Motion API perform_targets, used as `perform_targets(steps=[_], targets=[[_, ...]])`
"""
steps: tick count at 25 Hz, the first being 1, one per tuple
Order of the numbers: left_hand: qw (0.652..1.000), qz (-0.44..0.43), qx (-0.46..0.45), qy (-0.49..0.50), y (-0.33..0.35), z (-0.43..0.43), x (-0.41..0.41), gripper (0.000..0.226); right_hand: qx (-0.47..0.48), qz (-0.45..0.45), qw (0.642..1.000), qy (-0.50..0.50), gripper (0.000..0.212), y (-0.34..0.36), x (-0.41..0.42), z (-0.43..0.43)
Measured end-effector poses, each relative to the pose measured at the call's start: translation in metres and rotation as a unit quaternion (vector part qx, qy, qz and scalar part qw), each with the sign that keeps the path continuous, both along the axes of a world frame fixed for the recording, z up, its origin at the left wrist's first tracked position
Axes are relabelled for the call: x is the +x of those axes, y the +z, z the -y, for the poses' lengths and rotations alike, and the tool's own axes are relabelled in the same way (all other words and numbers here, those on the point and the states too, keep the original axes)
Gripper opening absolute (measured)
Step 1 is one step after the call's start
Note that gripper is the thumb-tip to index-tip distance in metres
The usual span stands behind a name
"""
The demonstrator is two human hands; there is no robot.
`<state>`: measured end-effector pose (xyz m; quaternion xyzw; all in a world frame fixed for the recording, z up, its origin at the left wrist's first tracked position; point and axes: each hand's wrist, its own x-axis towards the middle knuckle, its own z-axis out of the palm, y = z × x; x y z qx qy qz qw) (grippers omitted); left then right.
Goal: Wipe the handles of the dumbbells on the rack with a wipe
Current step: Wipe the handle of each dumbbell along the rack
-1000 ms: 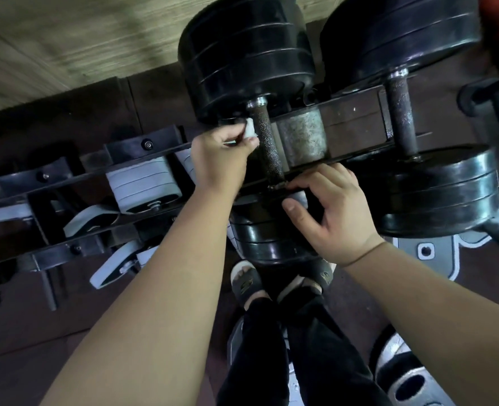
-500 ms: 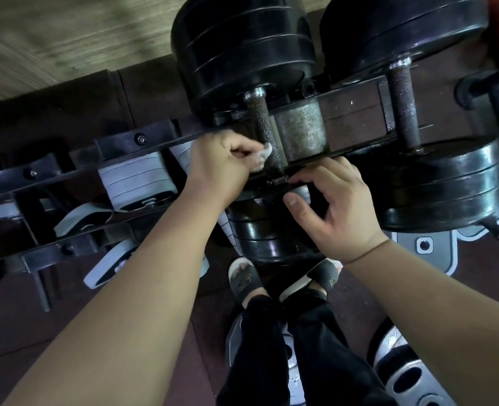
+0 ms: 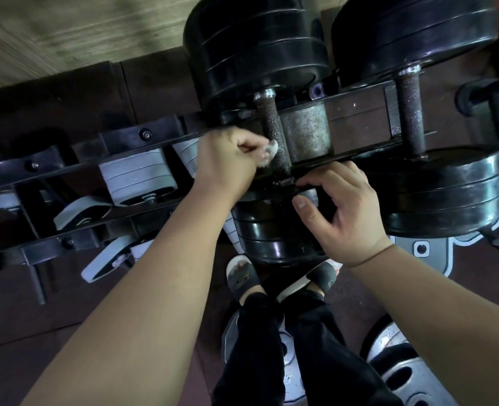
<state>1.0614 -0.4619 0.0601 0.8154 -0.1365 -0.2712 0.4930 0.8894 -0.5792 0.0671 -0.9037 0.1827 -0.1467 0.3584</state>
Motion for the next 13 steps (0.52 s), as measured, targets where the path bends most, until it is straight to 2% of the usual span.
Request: perform_targets(steps=[3,6,8,11,13], targets=[[0.994,0.058,-0.035,0.091,-0.004,0.017,0.018,0.013,0.0,0.007,1.0,-0.002,0.035,-0.001,0.0,0.0],[0.991,0.029,-0.053,0.12,-0.002,0.018,0.008,0.017,0.004,0.015,1.0,-0.004,0.035,-0.002,-0.001,0.0],[0.998,0.007,-0.023,0.065,0.001,0.011,0.002,0.024,0.006,0.014,1.0,-0.002,0.035,-0.002,-0.001,0.001],[0.998,-0.014,0.033,-0.045,0.008,0.001,0.003,0.014,0.007,0.008,1.0,-0.002,0.034,-0.001,-0.001,0.001],[0.998,0.008,0.038,-0.045,0.011,0.003,0.006,0.013,0.009,0.006,1.0,-0.001,0.034,0.0,0.0,0.002]])
